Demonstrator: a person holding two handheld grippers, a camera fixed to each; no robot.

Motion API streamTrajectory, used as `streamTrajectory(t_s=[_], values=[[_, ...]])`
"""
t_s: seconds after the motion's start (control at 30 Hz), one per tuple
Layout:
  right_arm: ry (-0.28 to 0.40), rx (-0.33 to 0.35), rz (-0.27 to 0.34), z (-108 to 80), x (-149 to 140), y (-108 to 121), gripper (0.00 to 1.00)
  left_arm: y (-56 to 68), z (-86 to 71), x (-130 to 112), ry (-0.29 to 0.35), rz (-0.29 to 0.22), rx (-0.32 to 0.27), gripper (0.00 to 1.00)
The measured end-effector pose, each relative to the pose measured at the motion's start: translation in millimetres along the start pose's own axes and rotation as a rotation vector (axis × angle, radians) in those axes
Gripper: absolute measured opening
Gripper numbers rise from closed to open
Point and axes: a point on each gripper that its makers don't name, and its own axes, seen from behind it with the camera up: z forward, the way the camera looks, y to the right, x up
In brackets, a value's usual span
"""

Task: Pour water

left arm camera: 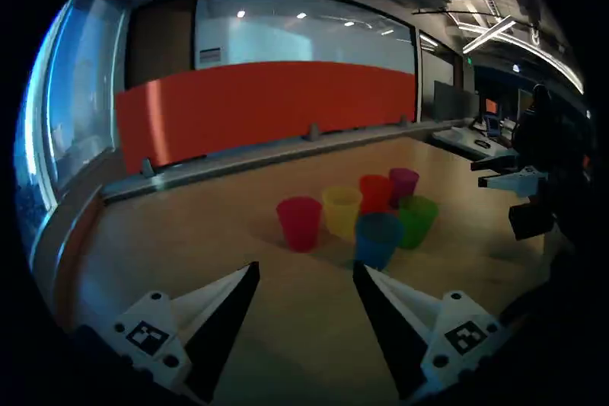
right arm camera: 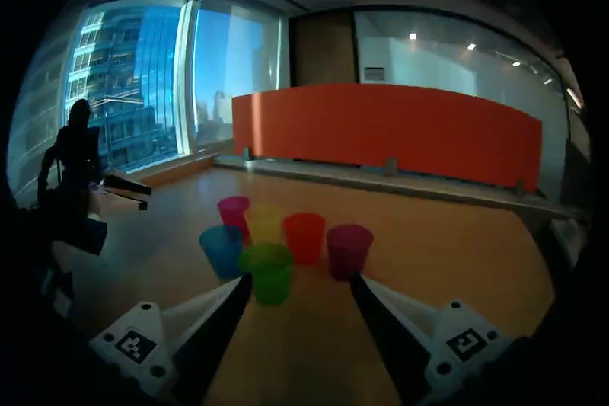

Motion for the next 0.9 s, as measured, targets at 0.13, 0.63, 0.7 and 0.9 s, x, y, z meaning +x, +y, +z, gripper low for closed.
streamTrajectory(t_s=[0.13, 0.63, 0.7, 0.9], values=[[0.074, -0.083, 0.014, -0.5, 17.0, 11.8, 1.0, -17.7, -12.8, 23.0, 0.115, -0.007, 0.096, 0.91], [0.283, -0.402, 0.025, -24.4, 54.1, 60.3, 0.99, -71.1, -53.2, 51.1, 0.332, -0.104, 0.36, 0.91], [0.308, -0.438, 0.029, -29.7, 59.2, 66.8, 0.99, -75.8, -56.8, 53.3, 0.353, -0.114, 0.381, 0.91], [0.359, -0.498, 0.024, -39.9, 73.1, 76.4, 1.0, -86.0, -61.4, 56.0, 0.386, -0.128, 0.416, 0.91]])
